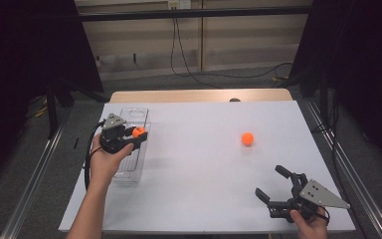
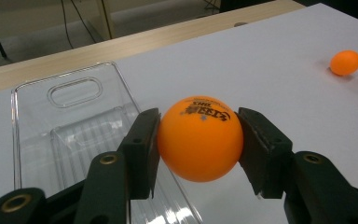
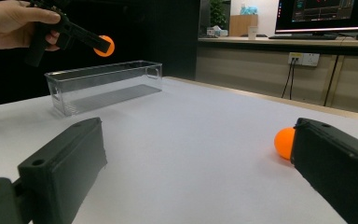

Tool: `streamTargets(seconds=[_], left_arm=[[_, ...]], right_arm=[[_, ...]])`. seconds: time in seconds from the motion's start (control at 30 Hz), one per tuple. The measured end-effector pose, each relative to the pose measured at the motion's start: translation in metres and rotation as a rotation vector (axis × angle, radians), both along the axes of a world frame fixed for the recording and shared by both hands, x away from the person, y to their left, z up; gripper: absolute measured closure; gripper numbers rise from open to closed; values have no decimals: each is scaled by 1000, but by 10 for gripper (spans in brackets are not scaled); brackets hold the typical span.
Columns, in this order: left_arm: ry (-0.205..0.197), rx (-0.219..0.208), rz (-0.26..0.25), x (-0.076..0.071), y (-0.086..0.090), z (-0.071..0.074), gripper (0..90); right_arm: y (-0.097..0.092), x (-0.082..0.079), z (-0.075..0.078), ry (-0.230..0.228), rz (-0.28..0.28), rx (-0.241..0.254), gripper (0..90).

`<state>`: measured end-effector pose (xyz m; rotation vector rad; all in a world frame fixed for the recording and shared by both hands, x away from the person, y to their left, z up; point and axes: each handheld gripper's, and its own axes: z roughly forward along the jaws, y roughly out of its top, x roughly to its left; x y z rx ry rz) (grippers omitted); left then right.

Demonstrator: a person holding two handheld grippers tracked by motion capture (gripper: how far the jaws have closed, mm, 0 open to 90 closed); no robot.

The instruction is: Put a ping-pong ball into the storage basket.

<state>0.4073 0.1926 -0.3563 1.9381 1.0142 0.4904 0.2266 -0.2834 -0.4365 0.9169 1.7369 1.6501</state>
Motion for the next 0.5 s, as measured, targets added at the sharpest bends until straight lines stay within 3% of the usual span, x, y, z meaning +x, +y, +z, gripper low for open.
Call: streamTargets(seconds=[0.5], left_arm=[[3, 32, 30, 6, 4, -4, 508]], right_arm=[[-1, 0, 0, 6, -2, 7, 23]])
